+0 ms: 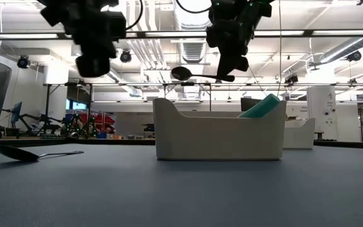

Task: Sort silverware by color (type)
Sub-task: Put the black spoon into the black bin

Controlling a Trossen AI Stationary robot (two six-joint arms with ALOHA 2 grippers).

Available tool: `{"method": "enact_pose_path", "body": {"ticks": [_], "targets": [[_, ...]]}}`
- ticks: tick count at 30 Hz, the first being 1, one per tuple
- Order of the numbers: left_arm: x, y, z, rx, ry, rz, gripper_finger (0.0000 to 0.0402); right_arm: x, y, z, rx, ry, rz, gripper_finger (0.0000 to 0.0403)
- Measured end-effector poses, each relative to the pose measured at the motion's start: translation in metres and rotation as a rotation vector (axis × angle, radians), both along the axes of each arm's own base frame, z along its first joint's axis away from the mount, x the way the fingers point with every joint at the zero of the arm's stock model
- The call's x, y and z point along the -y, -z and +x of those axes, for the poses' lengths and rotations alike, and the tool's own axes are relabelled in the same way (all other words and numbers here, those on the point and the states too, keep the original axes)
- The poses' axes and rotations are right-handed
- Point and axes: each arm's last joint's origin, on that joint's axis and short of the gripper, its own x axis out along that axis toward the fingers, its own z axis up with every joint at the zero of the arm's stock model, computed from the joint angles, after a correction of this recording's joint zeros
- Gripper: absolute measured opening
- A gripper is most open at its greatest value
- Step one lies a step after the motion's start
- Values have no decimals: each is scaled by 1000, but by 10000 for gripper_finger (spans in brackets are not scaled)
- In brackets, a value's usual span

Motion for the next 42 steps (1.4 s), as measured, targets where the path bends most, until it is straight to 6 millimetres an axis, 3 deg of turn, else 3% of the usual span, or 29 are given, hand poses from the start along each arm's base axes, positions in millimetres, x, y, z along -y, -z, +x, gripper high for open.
{"method": "enact_pose_path", "body": {"ticks": [6, 12, 16, 20, 31, 42], "targets": [[28, 24, 10, -15, -41, -21, 18, -7, -1, 6, 26, 22, 18, 8], [45, 29, 23, 93, 38, -137, 41, -8, -5, 13, 97, 99, 50, 9], [45, 31, 16, 136, 158, -150, 64, -13, -7, 17, 130, 124, 69, 9], [41, 34, 10, 303, 229, -107, 80, -24, -6, 27, 162, 127, 91, 9], [47, 65, -23, 577, 191, -197, 82, -61, 13, 62, 195, 175, 160, 9], [46, 79, -40, 667, 151, -172, 82, -60, 11, 73, 289, 269, 137, 9]]}}
